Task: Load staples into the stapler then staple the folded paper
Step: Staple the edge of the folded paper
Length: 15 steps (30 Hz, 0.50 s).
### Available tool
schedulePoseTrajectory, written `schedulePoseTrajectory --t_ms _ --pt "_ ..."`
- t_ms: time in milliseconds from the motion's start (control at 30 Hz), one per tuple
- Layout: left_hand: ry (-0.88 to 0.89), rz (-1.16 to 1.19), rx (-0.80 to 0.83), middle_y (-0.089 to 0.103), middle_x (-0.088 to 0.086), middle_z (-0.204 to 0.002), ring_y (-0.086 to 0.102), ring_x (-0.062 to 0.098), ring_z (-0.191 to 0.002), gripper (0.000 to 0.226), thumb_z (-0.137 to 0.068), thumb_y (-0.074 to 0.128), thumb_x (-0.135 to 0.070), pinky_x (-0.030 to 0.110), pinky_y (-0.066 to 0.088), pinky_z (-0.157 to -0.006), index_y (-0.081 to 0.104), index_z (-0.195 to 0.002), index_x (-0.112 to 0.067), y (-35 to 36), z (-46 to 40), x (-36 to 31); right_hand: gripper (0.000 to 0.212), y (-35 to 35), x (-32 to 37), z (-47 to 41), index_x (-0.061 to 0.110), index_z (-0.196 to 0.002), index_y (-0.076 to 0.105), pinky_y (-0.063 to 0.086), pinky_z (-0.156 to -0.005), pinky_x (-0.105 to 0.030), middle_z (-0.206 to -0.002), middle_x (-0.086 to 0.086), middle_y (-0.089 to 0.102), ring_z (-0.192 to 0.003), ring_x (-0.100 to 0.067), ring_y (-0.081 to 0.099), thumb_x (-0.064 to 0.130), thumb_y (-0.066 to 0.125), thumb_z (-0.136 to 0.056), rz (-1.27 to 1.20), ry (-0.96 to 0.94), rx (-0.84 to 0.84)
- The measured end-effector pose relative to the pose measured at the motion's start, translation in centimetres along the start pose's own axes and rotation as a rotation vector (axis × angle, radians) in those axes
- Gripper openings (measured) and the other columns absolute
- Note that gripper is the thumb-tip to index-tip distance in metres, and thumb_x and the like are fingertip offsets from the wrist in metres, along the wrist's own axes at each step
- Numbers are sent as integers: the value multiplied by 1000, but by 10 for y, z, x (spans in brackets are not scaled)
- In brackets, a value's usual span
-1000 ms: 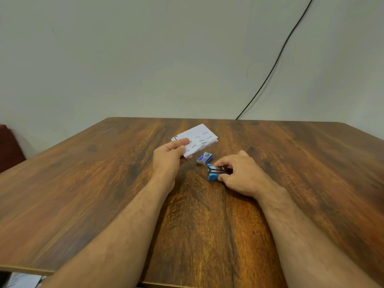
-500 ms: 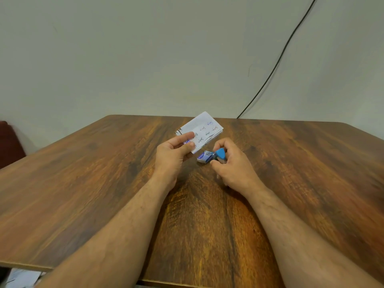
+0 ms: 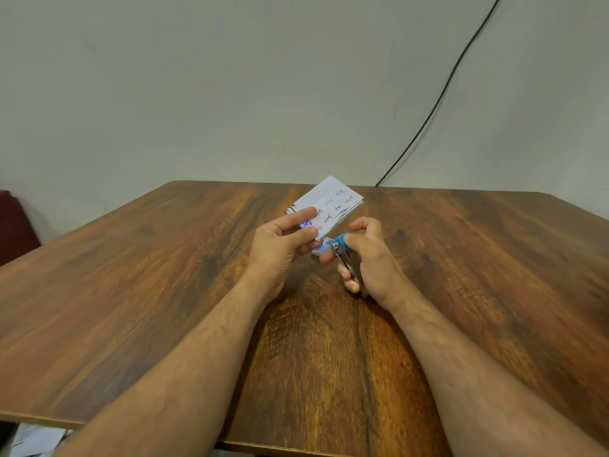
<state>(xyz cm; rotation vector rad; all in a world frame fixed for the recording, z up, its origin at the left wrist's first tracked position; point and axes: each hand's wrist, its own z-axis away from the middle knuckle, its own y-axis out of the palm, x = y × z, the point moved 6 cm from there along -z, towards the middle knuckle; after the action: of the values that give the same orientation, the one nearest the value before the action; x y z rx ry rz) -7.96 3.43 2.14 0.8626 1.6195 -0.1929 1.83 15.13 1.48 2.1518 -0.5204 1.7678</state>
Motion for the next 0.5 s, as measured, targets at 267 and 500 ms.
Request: schedulePoseTrajectory --t_ms 267,500 --pt "34 -161 10 73 9 -119 75 19 -94 34 -83 74 7 28 60 -75 77 -110 -13 -1 2 0 19 -2 -5 -3 32 -115 36 35 -35 -22 -111 -14 68 -48 -18 50 31 50 -102 27 41 -42" --pt "-28 -58 1 72 13 -118 72 20 -97 31 -83 71 10 27 60 -76 76 -106 -10 0 3 3 24 -6 1 -2 25 -121 38 34 -34 -22 -110 -8 70 -45 -20 51 36 51 -104 64 40 -80"
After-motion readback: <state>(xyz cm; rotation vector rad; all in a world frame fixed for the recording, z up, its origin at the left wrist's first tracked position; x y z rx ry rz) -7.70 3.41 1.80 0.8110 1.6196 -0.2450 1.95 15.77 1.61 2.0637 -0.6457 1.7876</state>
